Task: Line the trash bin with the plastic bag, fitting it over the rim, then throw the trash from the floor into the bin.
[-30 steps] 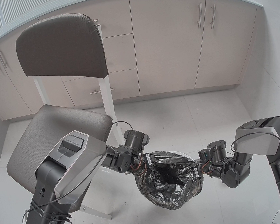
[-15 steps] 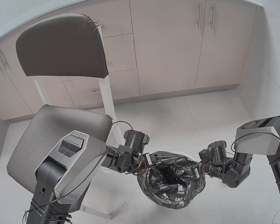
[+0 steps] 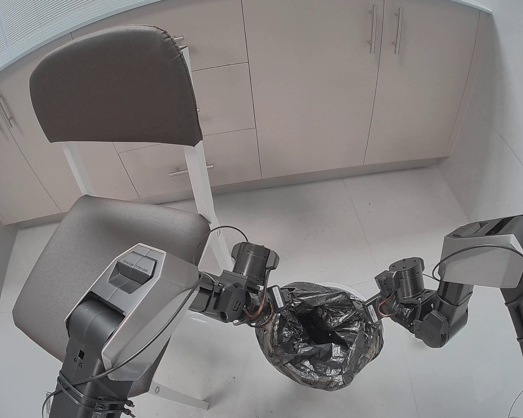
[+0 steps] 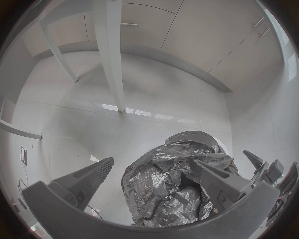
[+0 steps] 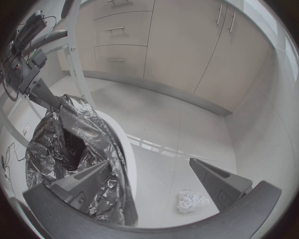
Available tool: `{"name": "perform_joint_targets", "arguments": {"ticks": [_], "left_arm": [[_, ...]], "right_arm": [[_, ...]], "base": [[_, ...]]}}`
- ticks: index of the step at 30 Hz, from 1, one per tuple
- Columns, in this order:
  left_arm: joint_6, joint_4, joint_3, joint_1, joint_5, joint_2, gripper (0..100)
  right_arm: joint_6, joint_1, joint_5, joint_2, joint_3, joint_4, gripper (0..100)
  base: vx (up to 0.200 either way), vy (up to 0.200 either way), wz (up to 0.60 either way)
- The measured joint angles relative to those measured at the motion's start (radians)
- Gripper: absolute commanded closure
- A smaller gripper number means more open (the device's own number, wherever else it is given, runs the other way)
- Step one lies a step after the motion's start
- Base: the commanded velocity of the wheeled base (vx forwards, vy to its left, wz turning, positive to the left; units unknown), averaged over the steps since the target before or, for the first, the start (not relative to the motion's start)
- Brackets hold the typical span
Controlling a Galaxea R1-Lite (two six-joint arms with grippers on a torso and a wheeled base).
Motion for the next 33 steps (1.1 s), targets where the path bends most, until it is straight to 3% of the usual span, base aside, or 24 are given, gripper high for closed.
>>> {"name": "perform_joint_targets", "arguments": {"ticks": [12, 28, 33], "left_arm": [[0.000, 0.000, 0.000, 0.000, 0.000, 0.000, 0], [0.000, 0.000, 0.000, 0.000, 0.000, 0.000, 0], [0.000, 0.000, 0.001, 0.000, 0.000, 0.000, 0]], "right_arm": [[-0.056, 0.000, -0.134, -0.026, -0.010, -0.055, 0], [-0.071, 0.011, -0.120, -0.016, 0.004, -0.063, 0], [-0.070, -0.036, -0.119, -0.016, -0.030, -0.070, 0]], "base": [[0.000, 0.000, 0.00], [0.000, 0.000, 0.00], [0.000, 0.000, 0.00]]}}
